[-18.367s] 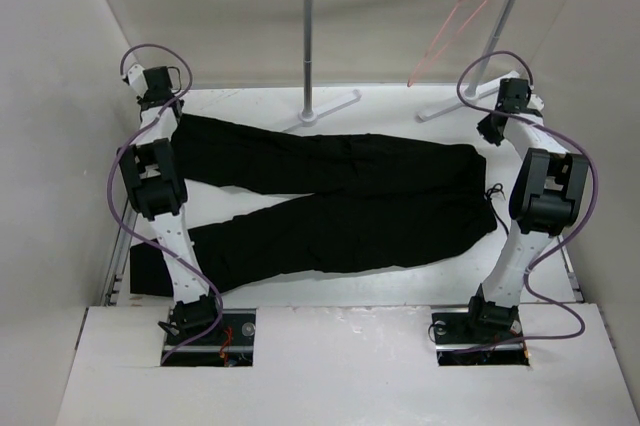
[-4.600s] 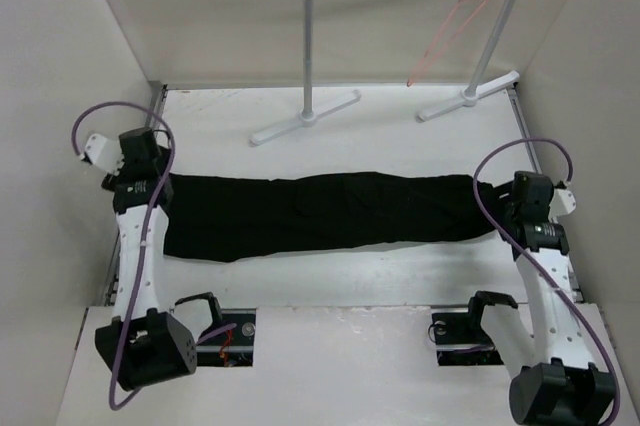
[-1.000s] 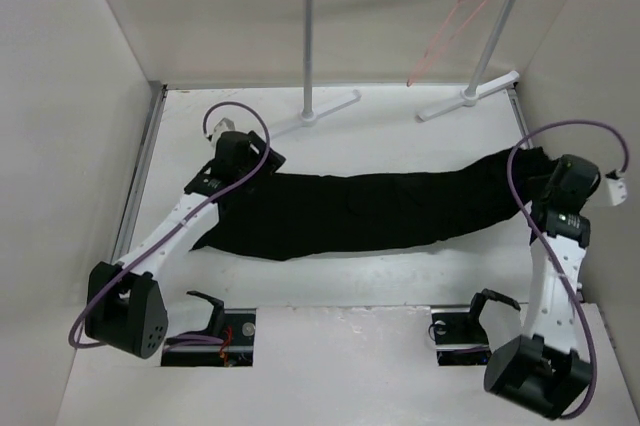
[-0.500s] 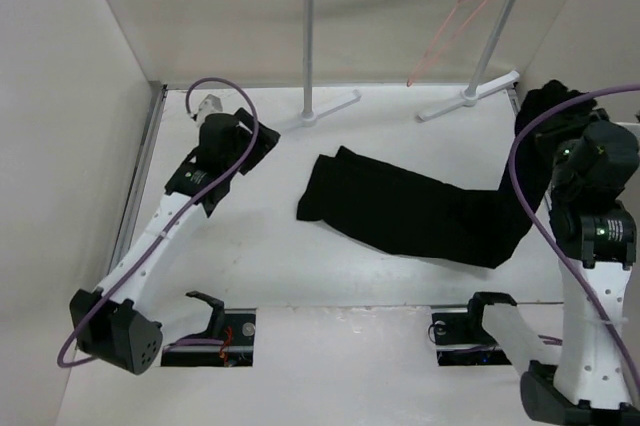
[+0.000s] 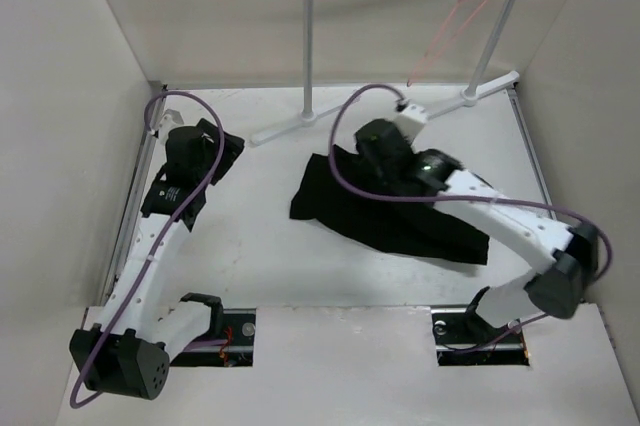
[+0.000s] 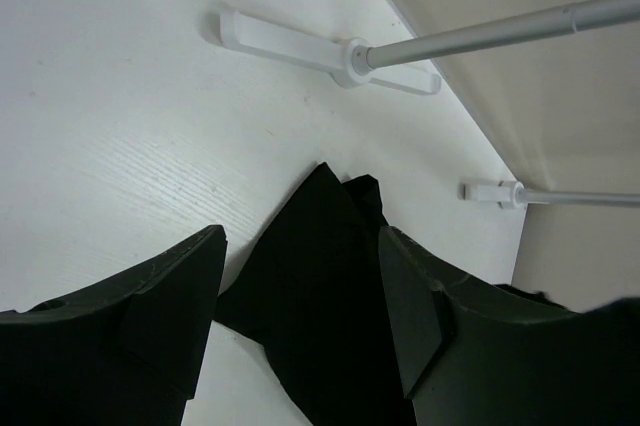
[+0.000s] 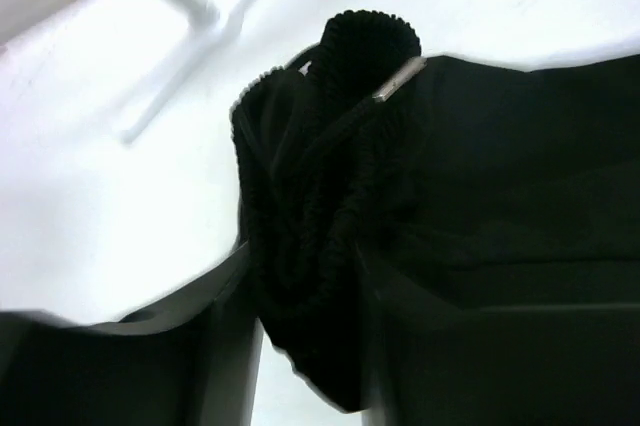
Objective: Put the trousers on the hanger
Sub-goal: Fold the trousers at the center of the board, then pick up the hanger from the clothesline, then place the trousers on the hanger.
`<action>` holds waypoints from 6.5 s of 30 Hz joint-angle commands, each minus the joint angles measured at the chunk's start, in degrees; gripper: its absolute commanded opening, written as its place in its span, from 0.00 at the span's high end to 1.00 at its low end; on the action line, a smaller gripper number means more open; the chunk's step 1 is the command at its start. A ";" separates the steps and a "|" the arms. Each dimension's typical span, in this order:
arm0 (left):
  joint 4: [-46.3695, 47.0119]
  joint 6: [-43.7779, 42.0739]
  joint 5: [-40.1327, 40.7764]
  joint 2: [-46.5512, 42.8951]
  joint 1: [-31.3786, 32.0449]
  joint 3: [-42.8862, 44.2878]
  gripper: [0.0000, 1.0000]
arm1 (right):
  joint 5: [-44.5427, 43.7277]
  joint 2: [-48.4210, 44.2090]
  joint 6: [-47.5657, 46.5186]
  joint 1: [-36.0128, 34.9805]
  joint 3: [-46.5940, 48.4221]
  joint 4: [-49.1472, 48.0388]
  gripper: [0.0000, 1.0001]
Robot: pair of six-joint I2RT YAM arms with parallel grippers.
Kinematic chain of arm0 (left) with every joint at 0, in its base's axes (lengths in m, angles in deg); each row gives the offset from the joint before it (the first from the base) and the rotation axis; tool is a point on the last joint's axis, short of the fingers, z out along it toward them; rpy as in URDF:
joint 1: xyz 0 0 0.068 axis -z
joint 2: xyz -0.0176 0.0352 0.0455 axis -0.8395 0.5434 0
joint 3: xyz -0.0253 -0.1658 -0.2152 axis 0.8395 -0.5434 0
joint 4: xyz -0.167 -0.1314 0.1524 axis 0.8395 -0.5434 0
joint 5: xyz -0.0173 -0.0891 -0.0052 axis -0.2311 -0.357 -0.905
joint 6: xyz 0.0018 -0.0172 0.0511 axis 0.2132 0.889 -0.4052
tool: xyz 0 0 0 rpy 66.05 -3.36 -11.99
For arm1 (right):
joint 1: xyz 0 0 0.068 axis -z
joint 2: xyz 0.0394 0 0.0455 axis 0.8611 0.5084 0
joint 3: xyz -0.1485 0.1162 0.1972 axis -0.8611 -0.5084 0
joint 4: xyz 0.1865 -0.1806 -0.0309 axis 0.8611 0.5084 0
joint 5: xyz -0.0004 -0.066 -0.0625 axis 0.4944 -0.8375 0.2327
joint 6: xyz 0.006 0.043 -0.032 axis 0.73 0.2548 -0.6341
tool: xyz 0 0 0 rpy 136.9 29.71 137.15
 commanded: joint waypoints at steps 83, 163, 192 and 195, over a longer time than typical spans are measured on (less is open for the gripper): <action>6.97 1.18 12.52 10.00 27.19 -7.23 0.46 | 38.04 -18.25 0.06 22.36 -40.57 -24.97 0.39; 9.17 -12.18 -1.20 28.36 38.52 26.87 0.53 | 50.53 -19.64 -7.76 34.85 -29.91 -31.11 0.92; 13.74 -12.36 13.92 56.49 54.71 46.66 0.58 | 41.73 -49.46 -3.55 23.94 -49.09 -5.53 0.92; 13.91 -12.19 13.92 56.94 54.97 47.02 0.64 | 41.64 -49.99 -3.46 23.94 -49.09 -5.18 0.92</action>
